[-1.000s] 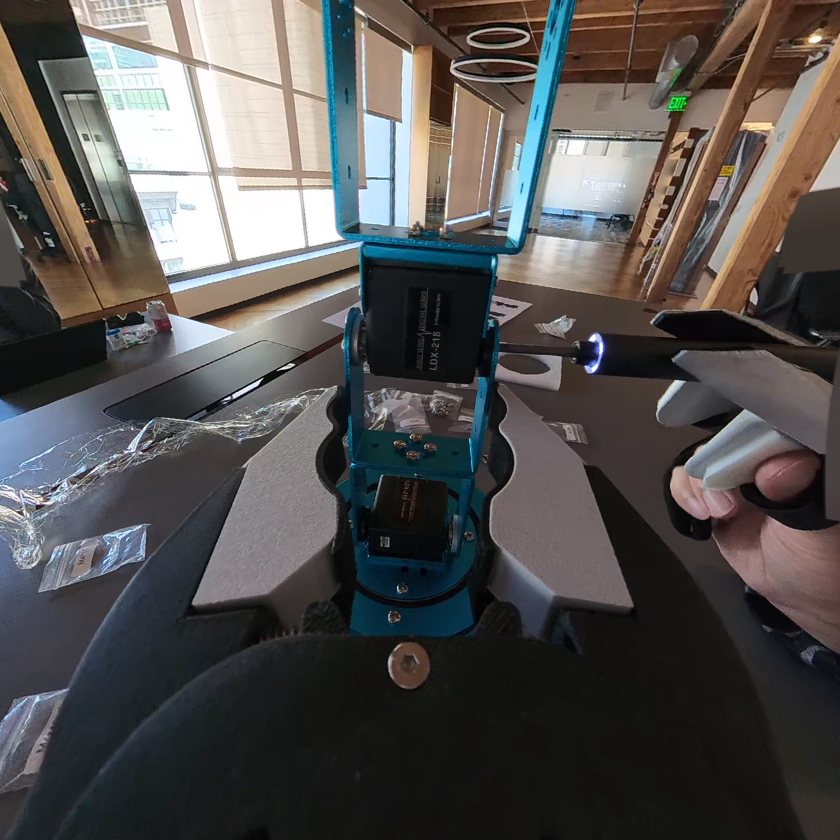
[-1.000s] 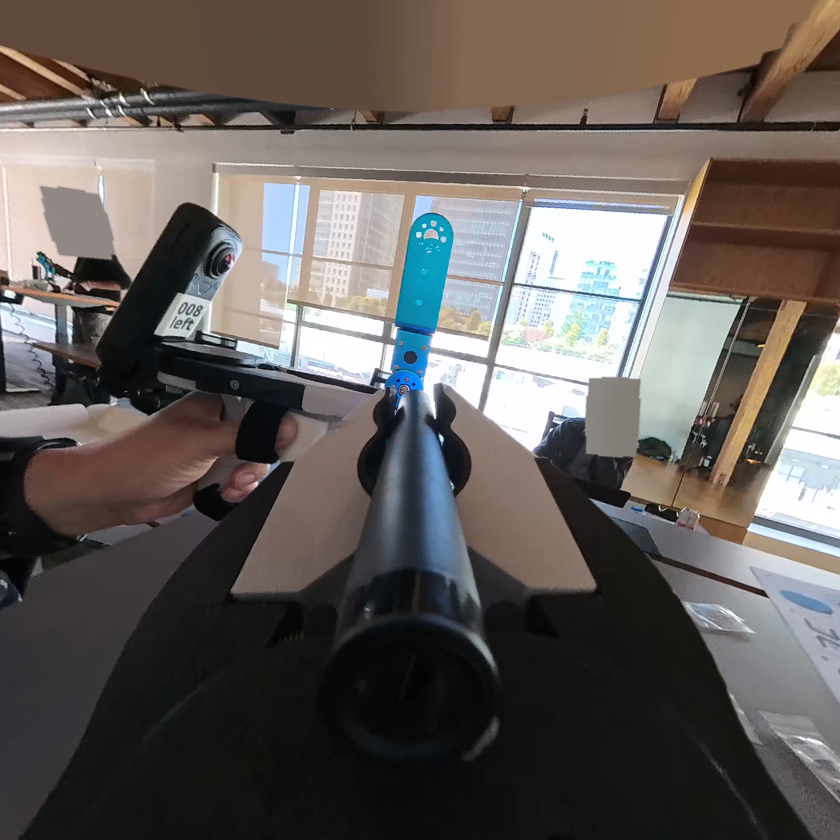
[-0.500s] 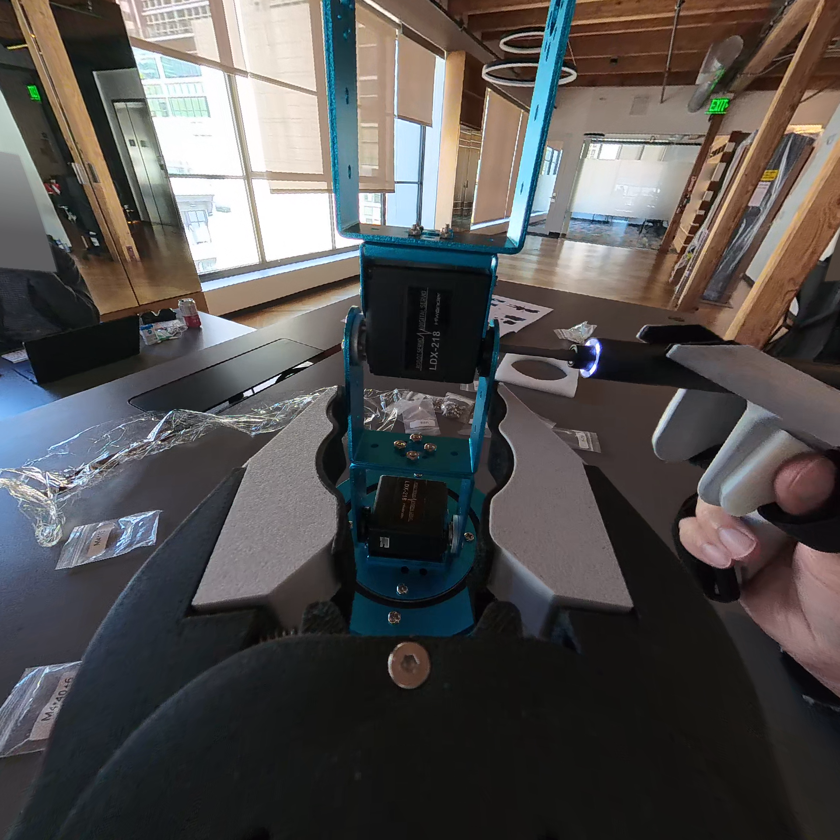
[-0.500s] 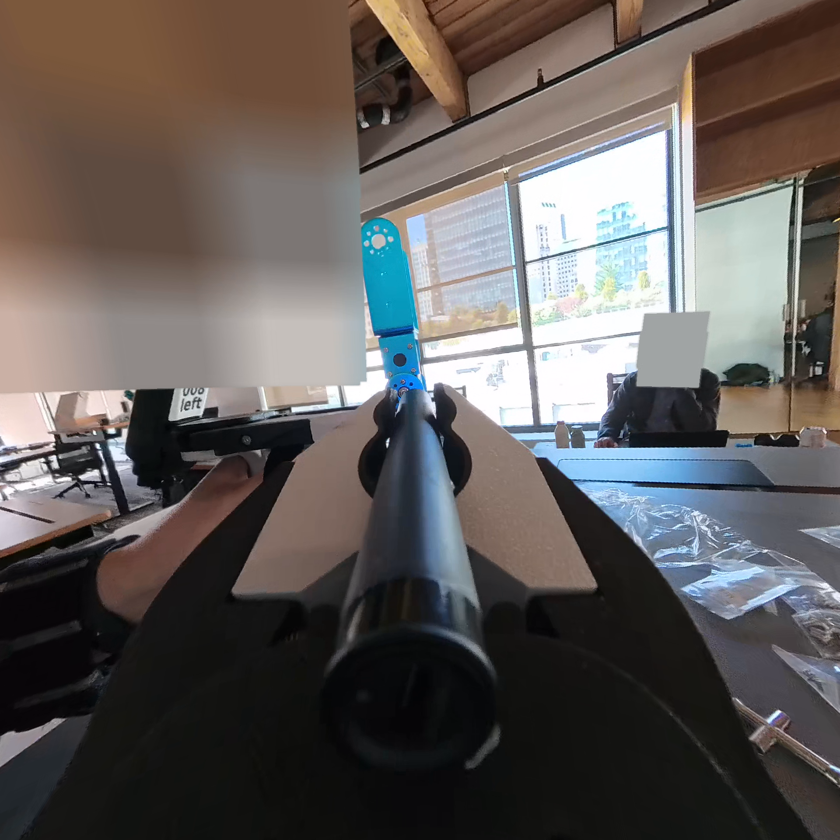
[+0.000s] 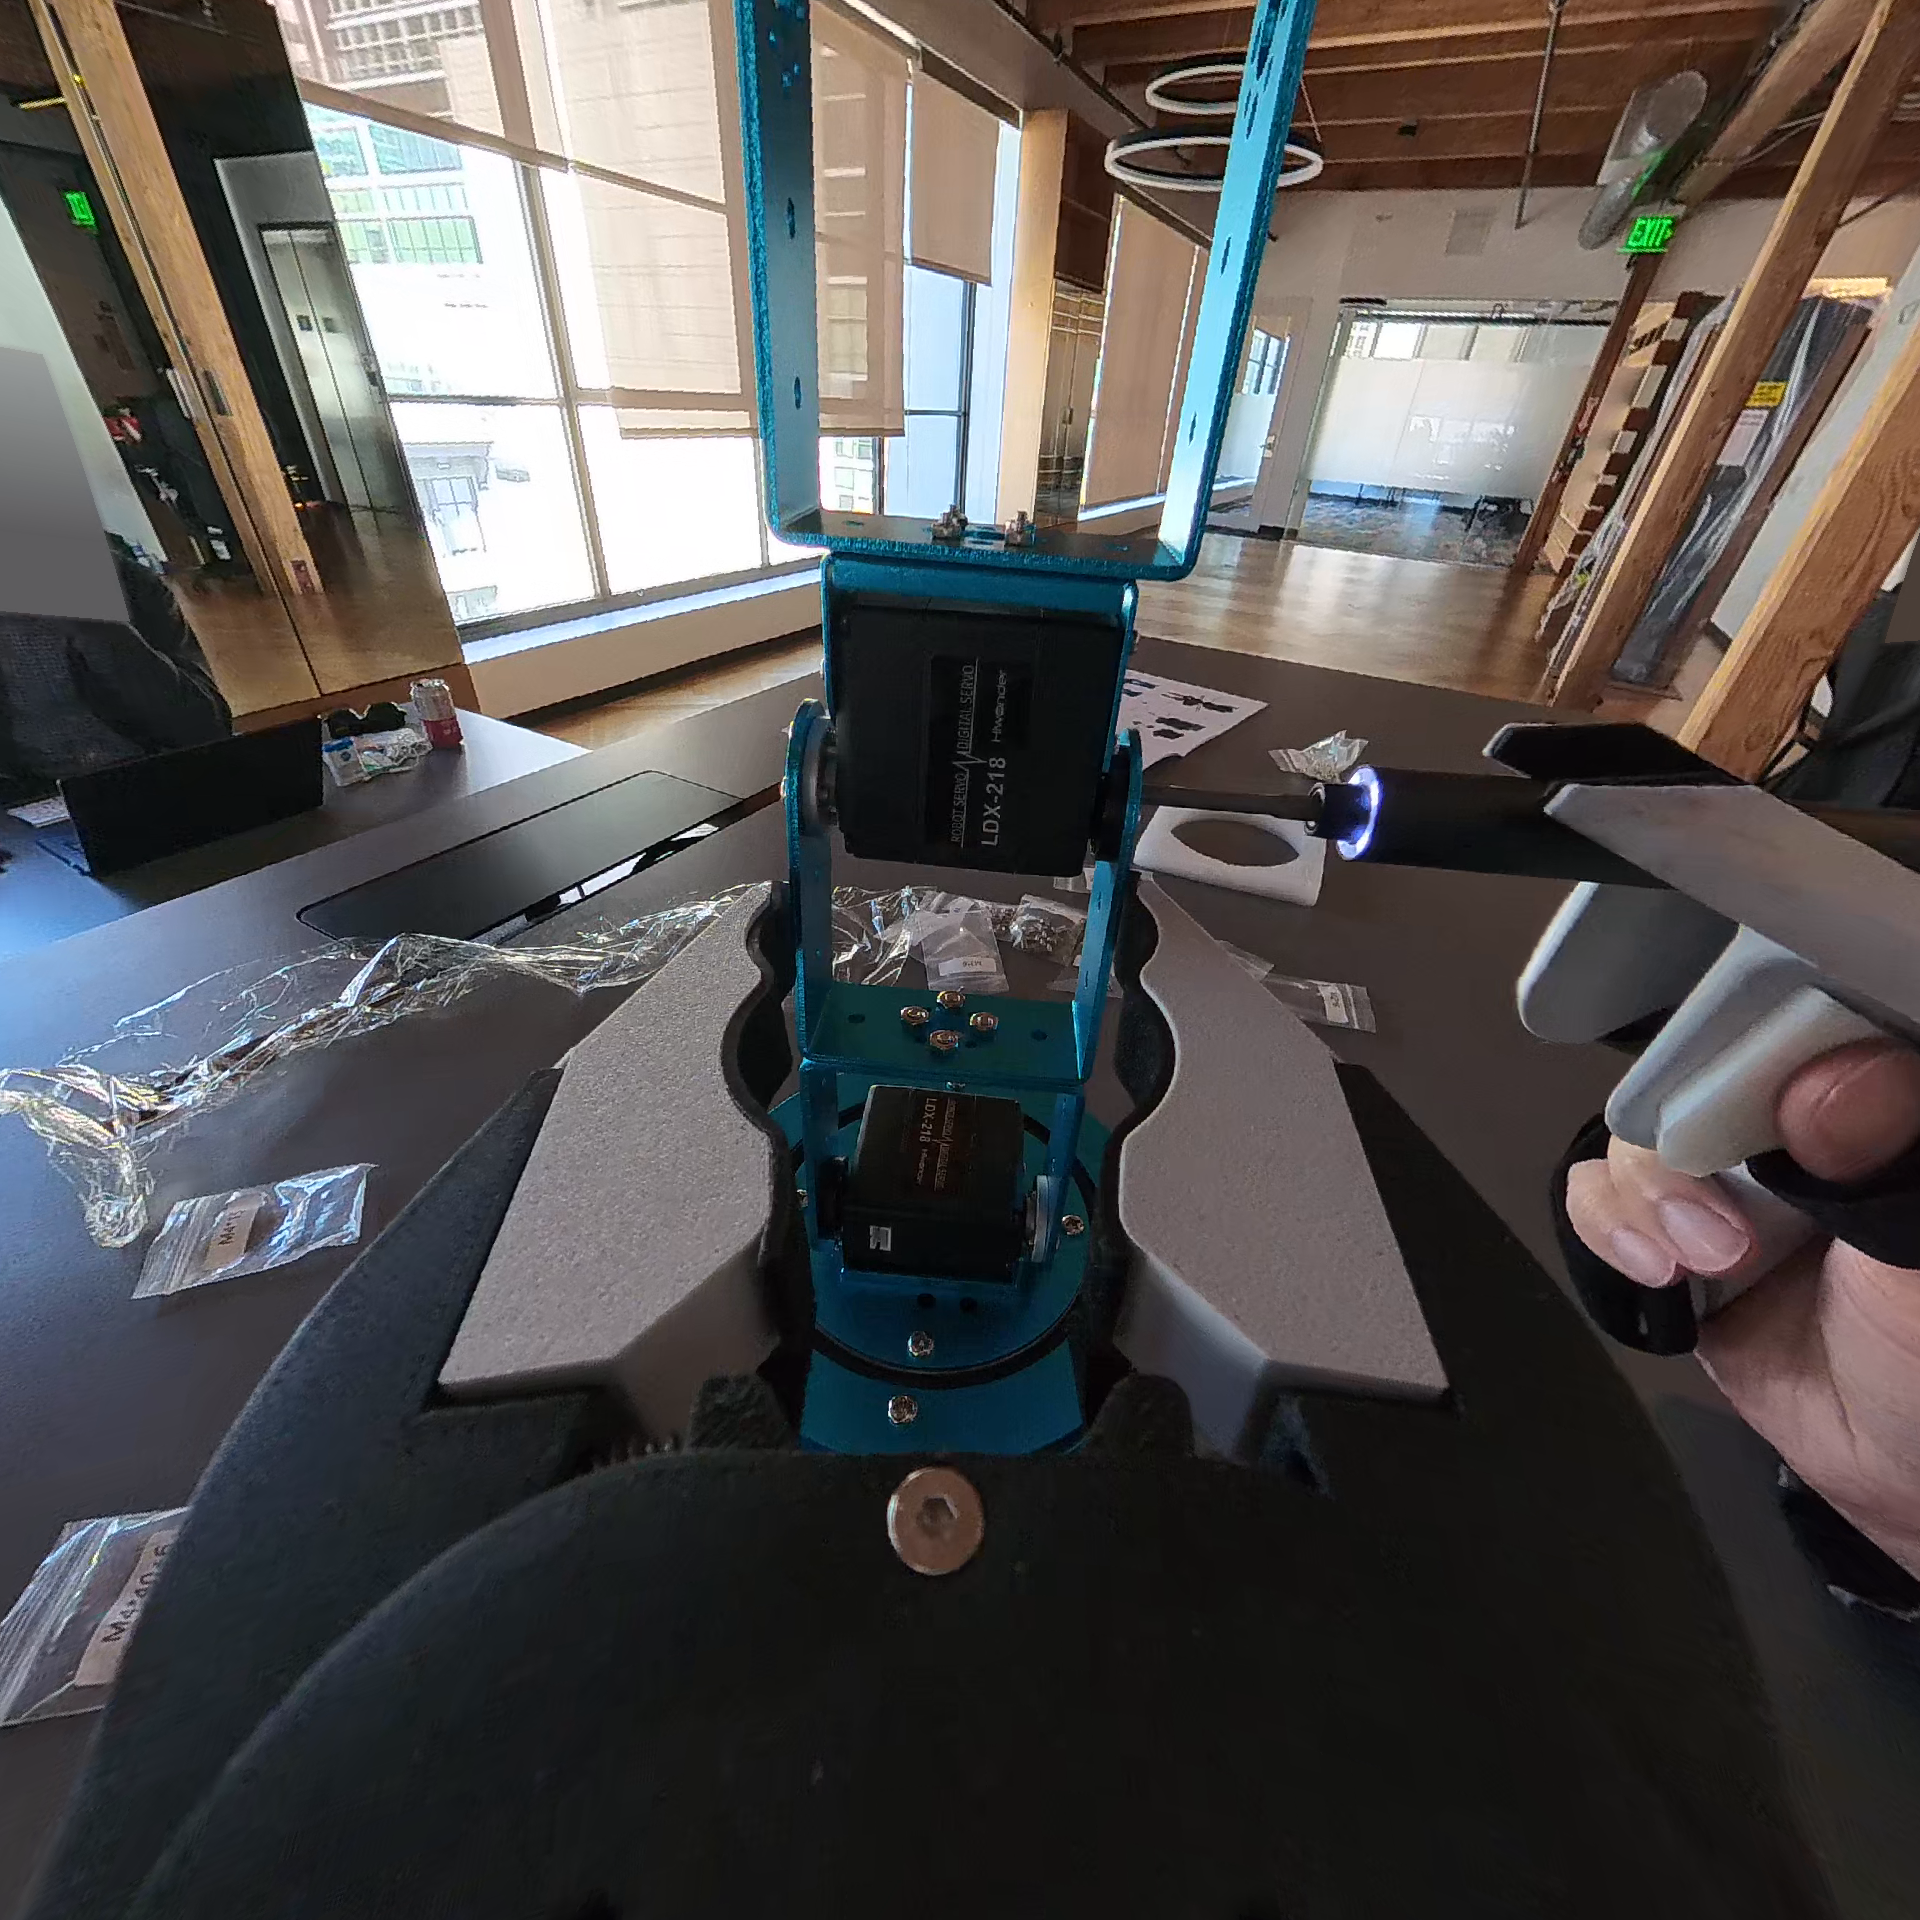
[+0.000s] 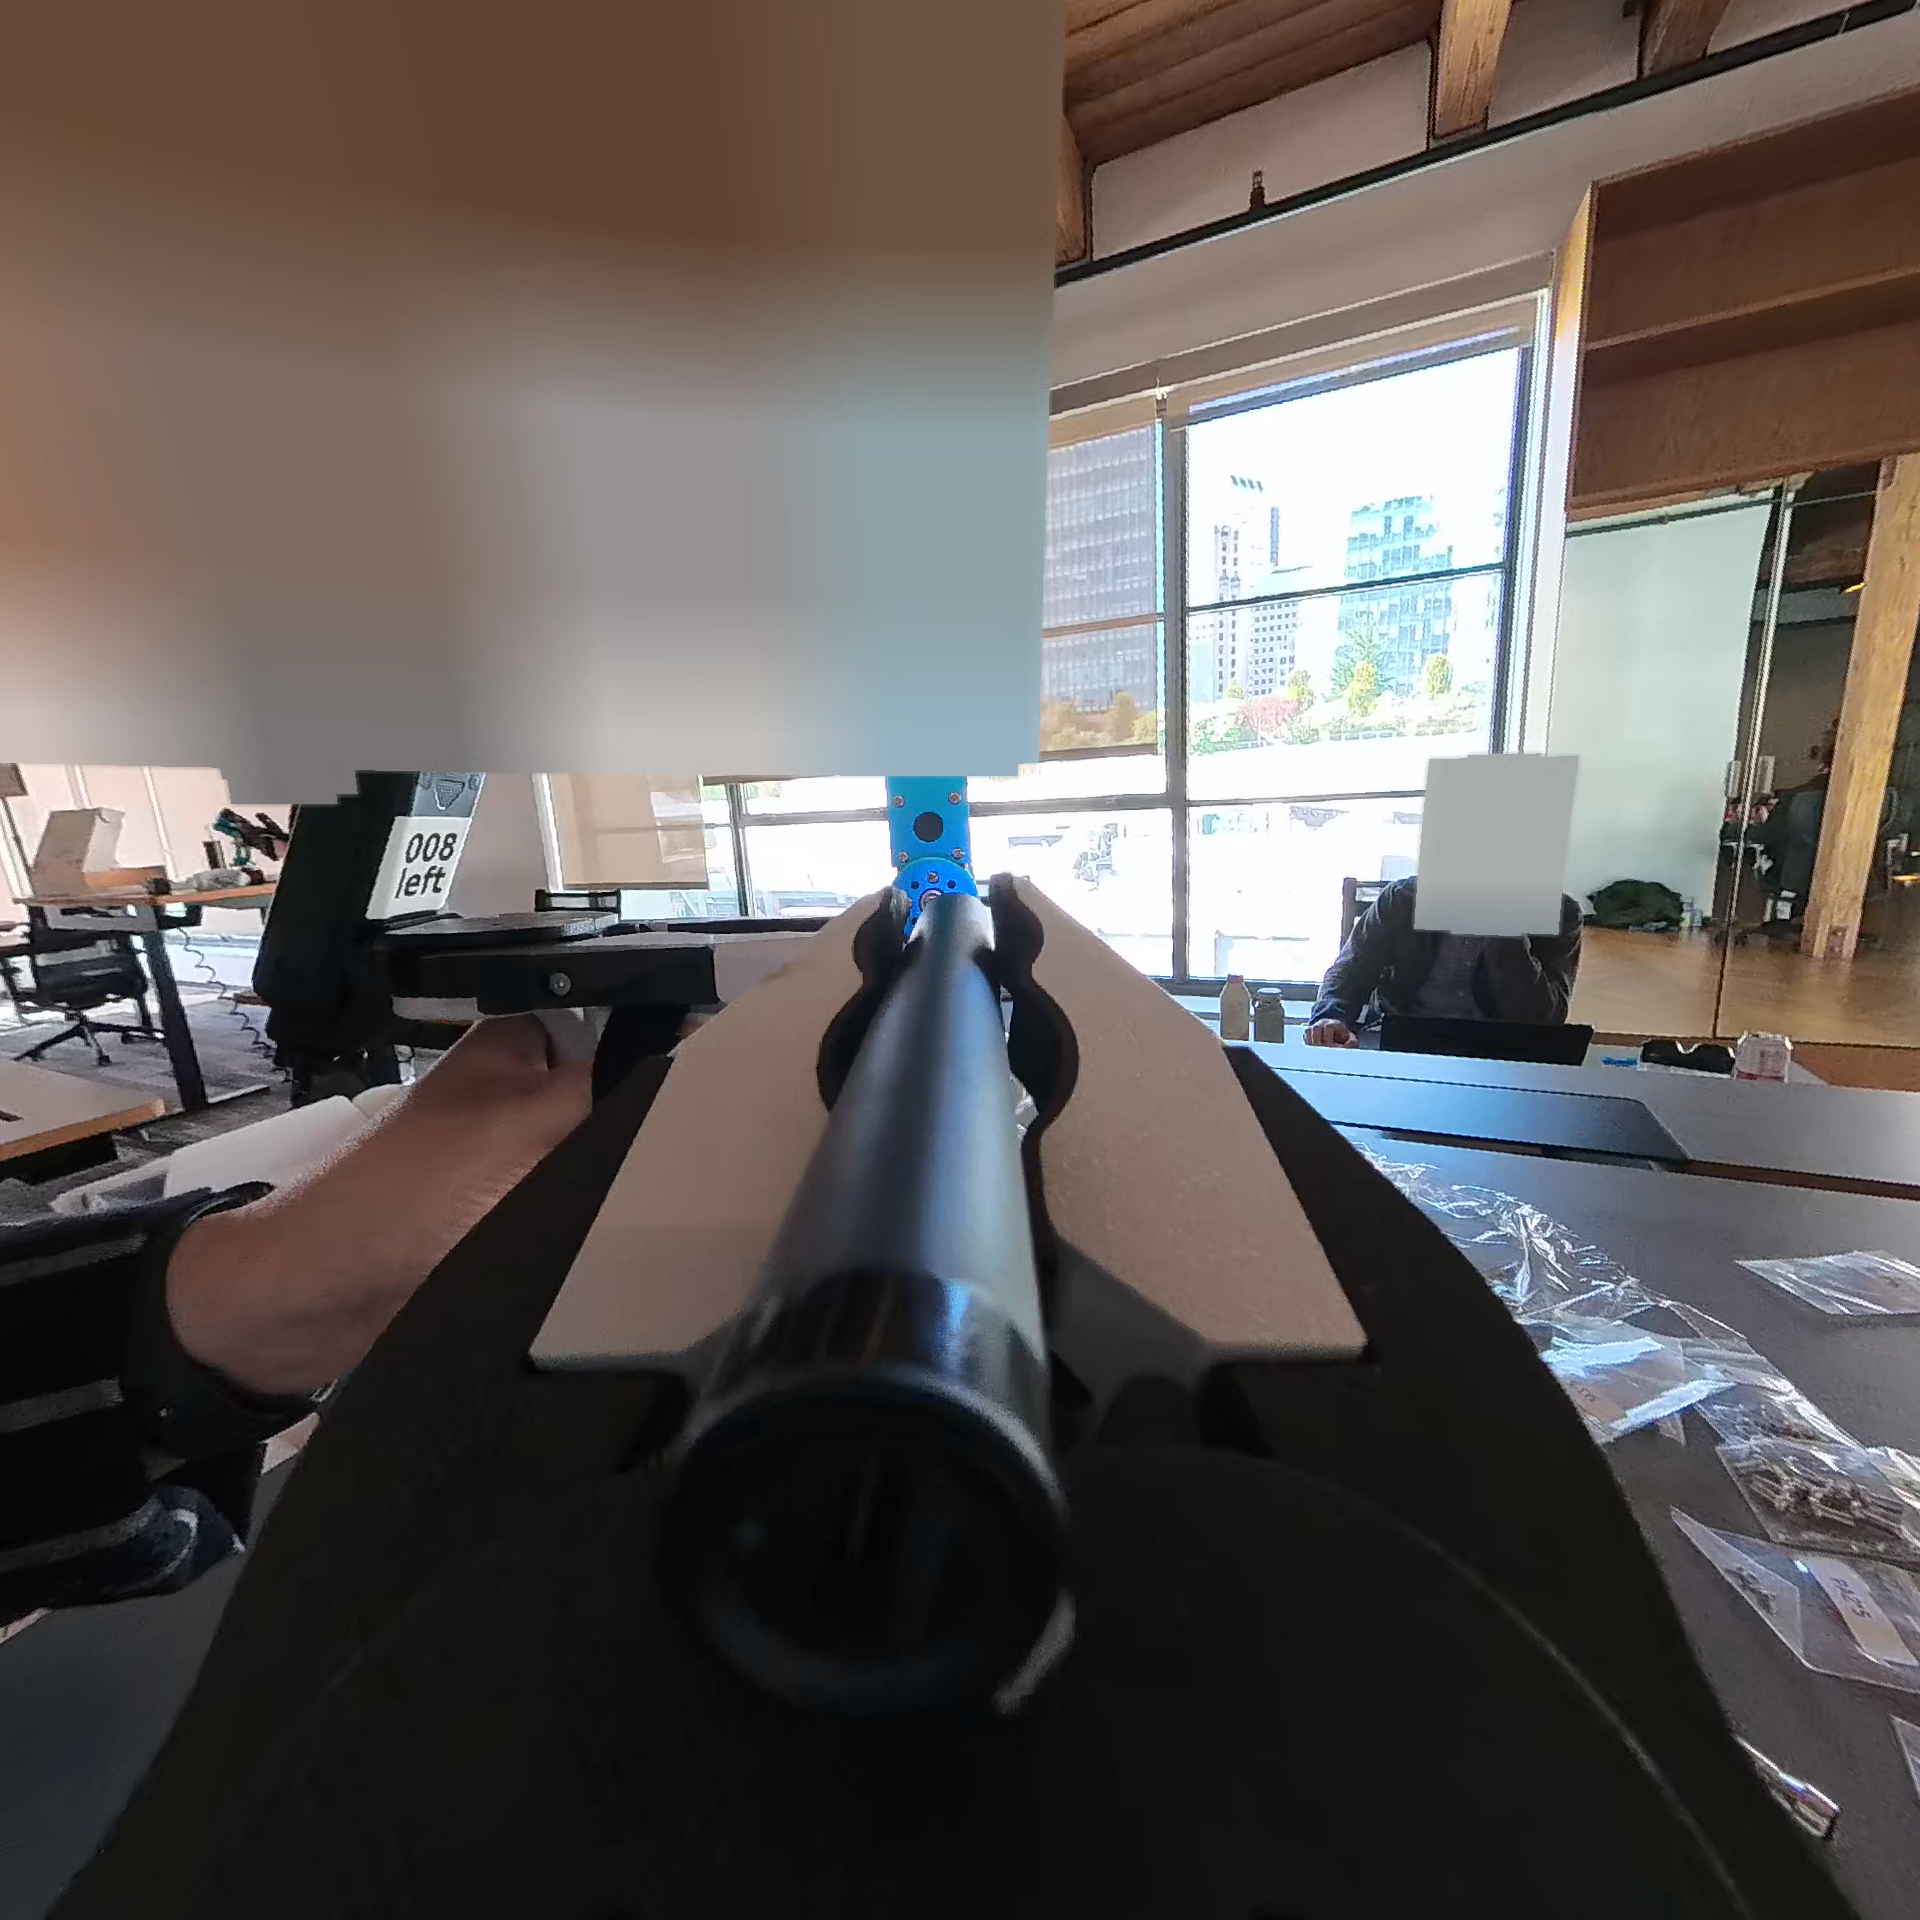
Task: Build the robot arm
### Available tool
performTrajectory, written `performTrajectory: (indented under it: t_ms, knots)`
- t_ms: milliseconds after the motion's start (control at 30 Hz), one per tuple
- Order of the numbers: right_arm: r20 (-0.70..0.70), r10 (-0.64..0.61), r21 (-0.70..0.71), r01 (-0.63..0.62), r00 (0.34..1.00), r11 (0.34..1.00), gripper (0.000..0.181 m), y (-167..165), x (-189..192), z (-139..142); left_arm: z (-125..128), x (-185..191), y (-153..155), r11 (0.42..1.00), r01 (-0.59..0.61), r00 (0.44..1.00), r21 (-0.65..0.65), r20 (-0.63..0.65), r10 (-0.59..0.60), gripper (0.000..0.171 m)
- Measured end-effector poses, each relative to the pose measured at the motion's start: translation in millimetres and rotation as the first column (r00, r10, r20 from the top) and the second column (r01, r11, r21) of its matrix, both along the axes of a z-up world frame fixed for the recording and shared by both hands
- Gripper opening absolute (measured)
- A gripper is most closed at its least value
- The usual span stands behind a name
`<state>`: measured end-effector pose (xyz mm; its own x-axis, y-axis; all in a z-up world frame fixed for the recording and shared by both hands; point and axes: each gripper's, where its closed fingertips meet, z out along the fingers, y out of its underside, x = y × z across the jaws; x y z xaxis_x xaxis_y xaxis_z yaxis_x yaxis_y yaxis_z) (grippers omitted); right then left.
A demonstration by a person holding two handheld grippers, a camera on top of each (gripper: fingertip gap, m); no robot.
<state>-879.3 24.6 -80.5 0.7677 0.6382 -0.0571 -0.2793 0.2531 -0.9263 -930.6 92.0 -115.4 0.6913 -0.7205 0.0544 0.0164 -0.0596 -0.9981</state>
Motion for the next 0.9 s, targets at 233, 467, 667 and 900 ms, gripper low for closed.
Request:
performTrajectory:
  t_ms: [233, 467, 667, 900]
  knots:
    - [0.035, -0.026, 0.042, 0.025, 0.999, 0.999, 0.016, -2.1, -2.2, 4.4, 0.1, 0.2, -0.5, 1.000, 0.003, 1.000, 0.005, 0.000, -0.003, 0.061]
    - [0.058, -0.032, 0.068, 0.028, 0.998, 0.997, 0.016, -1.0, -0.4, 3.6, 0.2, 0.6, -0.4, 1.000, 0.004, 1.000, 0.006, 0.002, -0.004, 0.061]
    - [0.085, -0.052, 0.094, 0.043, 0.995, 0.995, 0.016, -0.9, -0.7, 3.9, 0.2, 0.4, -0.5, 1.000, 0.004, 1.000, 0.008, 0.003, -0.004, 0.061]
    - [0.136, -0.074, 0.142, 0.054, 0.988, 0.988, 0.017, -1.6, -1.4, 5.0, 0.2, 0.4, -0.6, 1.000, 0.006, 1.000, 0.009, 0.003, -0.006, 0.061]
